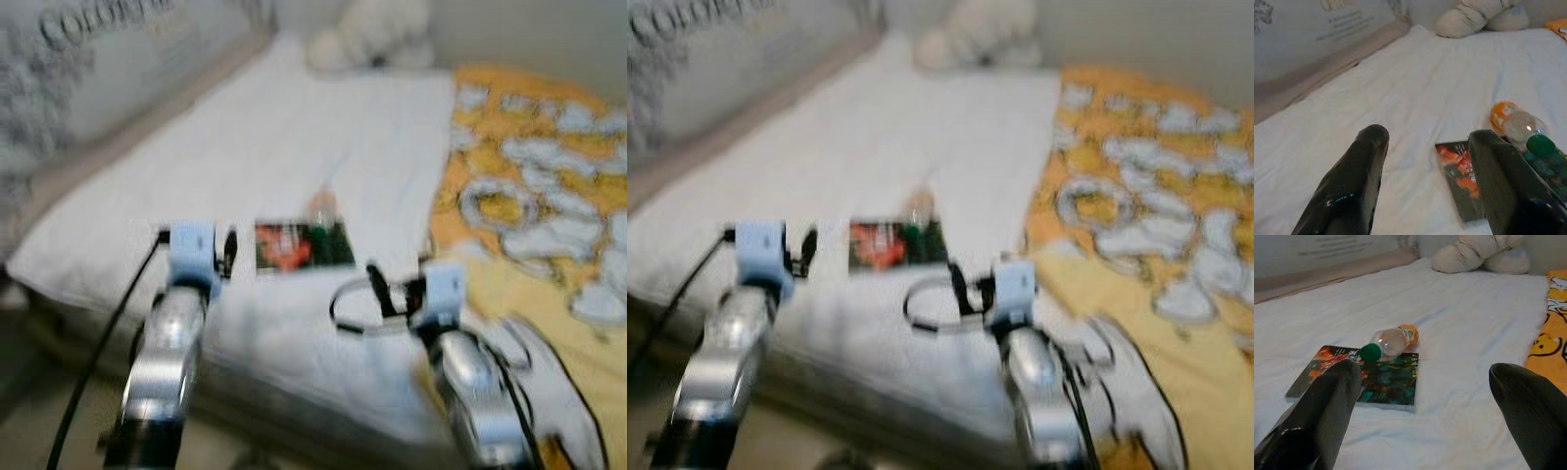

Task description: Clean up the room

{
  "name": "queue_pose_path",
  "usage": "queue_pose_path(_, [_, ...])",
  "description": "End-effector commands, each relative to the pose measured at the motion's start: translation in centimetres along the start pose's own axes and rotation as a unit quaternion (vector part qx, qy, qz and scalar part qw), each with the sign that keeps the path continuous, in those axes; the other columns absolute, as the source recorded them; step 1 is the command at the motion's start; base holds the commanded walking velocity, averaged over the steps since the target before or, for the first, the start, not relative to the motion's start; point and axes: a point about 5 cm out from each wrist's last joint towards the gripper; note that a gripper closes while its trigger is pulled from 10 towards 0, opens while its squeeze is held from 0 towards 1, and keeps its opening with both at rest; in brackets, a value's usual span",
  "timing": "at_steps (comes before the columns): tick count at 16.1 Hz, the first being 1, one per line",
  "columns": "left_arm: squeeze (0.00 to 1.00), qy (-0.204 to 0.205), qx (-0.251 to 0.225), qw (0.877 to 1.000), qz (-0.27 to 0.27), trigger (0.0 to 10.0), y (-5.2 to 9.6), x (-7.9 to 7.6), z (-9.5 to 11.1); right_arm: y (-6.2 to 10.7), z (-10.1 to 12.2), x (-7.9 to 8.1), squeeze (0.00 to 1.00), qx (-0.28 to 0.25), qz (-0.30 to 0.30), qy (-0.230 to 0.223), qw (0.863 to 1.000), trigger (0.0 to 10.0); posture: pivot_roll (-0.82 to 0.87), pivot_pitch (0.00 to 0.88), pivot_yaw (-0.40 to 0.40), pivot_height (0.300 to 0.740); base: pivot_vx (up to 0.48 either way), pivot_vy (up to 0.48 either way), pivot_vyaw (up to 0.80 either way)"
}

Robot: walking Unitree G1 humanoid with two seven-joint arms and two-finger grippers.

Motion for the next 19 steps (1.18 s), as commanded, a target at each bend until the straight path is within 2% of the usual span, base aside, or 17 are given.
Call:
queue_pose_path(1, [0.00,-0.009,-0.015,1.000,-0.018,10.0,-0.2,-0.8,0.7,-0.1,-0.1,-0.7,0.00,0.006,-0.010,0.014,1.000,10.0,0.13,0.000,-0.045,0.740,0.454,0.000,0.00])
queue_pose_path(2, [0.00,-0.012,-0.017,1.000,-0.019,10.0,-0.3,-0.8,0.8,-0.2,-0.1,-0.7,0.00,0.010,-0.009,0.016,1.000,10.0,0.13,0.000,-0.045,0.740,0.454,0.000,0.00])
queue_pose_path(3, [0.00,-0.033,-0.020,0.999,-0.011,10.0,-0.5,-0.4,1.1,-0.6,0.0,-0.5,0.00,0.009,-0.009,0.012,1.000,10.0,0.14,0.000,-0.046,0.740,0.000,0.000,0.00])
queue_pose_path(4, [0.00,-0.033,-0.019,0.999,-0.005,10.0,-0.5,0.0,1.3,-1.2,0.2,-0.4,0.00,0.007,-0.009,0.001,1.000,10.0,0.14,0.000,-0.044,0.740,0.000,0.000,0.00])
queue_pose_path(6, [0.00,-0.066,-0.009,0.998,-0.013,10.0,-0.4,0.7,1.4,-2.6,1.2,-0.3,0.00,-0.004,-0.015,-0.008,1.000,10.0,0.18,0.000,-0.053,0.740,0.000,0.000,0.00])
queue_pose_path(7, [0.00,-0.081,0.000,0.996,-0.024,10.0,-0.4,0.8,1.1,-2.3,1.9,-0.7,0.00,-0.023,-0.025,0.001,0.999,10.0,0.17,0.000,-0.046,0.740,0.000,0.000,0.00])
queue_pose_path(8, [0.00,-0.074,0.005,0.997,-0.029,10.0,-0.4,0.7,0.8,-1.5,1.6,-1.1,0.00,-0.020,-0.033,0.020,0.999,10.0,0.16,0.000,-0.040,0.740,0.000,0.000,0.00])
queue_pose_path(11, [0.00,-0.060,0.007,0.998,-0.034,10.0,-0.6,0.1,0.5,0.5,-0.2,-1.8,0.00,0.010,-0.059,0.013,0.998,10.0,0.13,0.000,-0.031,0.740,0.000,0.000,-0.78])
queue_pose_path(13, [0.00,-0.061,0.013,0.998,-0.032,10.0,-1.4,0.1,0.4,1.1,-0.4,-1.0,0.00,0.012,-0.051,0.014,0.999,10.0,0.09,0.000,-0.020,0.740,0.000,0.000,-0.77])
queue_pose_path(15, [0.00,-0.078,0.011,0.997,-0.018,10.0,-2.2,0.9,0.4,1.4,-0.3,-0.4,0.00,0.011,-0.048,0.012,0.999,10.0,0.07,0.000,-0.010,0.740,0.000,0.000,-0.77])
queue_pose_path(17, [0.00,-0.079,0.028,0.996,-0.002,10.0,-3.8,2.0,0.0,1.9,-0.4,0.0,0.00,0.012,-0.047,0.010,0.999,10.0,0.05,0.000,-0.003,0.740,0.000,0.000,-0.77])
queue_pose_path(18, [0.00,-0.068,0.024,0.997,-0.009,10.0,-4.8,1.9,0.6,2.3,-0.4,0.3,0.00,0.011,-0.044,0.011,0.999,10.0,0.02,0.000,0.008,0.740,0.000,0.000,-0.77])
queue_pose_path(19, [0.00,-0.069,0.021,0.997,-0.015,10.0,-5.2,1.9,0.8,2.4,-0.3,0.4,0.00,0.011,-0.043,0.012,0.999,10.0,0.01,0.000,0.012,0.740,0.000,0.000,-0.77])
Point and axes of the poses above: a point about 5 cm out from each wrist's last joint towards the gripper, its own y axis pointing back from the gripper into the wrist, its own z axis along the axis of the wrist's last joint, x = y × z, and after that the axes turned 6 degrees about y, right-handed
